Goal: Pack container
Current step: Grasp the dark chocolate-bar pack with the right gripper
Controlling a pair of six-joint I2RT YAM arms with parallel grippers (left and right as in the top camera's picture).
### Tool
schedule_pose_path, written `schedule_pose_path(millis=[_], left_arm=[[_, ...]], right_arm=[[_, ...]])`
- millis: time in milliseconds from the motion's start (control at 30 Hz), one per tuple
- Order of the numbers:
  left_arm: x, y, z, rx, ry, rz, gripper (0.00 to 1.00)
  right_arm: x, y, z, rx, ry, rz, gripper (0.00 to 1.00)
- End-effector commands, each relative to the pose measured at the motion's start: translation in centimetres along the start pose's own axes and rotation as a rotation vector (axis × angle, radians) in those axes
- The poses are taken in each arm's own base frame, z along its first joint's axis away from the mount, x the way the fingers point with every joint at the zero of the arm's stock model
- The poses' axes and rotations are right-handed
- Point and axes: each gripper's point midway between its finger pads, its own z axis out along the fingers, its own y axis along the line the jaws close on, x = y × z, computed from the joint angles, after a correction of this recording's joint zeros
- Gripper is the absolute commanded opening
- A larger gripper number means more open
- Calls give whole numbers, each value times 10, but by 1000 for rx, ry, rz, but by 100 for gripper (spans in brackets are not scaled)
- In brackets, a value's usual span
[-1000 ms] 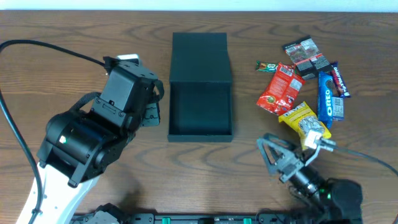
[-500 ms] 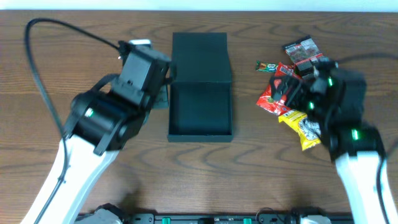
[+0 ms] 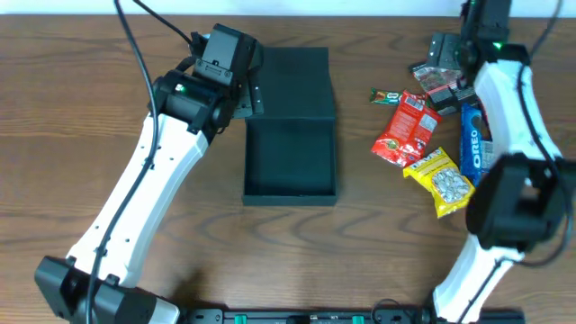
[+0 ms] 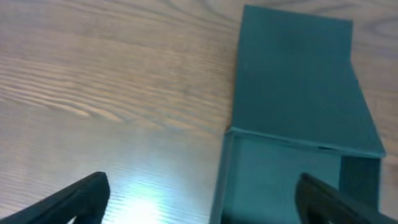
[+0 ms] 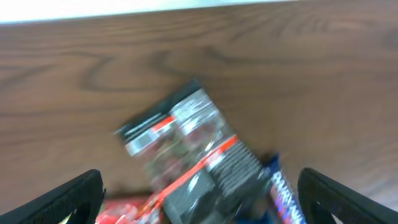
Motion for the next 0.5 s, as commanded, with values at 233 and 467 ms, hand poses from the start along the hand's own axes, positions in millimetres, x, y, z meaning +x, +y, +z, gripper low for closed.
schedule_pose_path(millis=[233, 467], left_arm=[[3, -4, 6, 16, 22, 2, 95], [2, -4, 6, 17, 20, 4, 95]], right_arm=[[51, 15, 93, -14, 138, -152, 99], [70, 19, 124, -19, 155, -145, 92]])
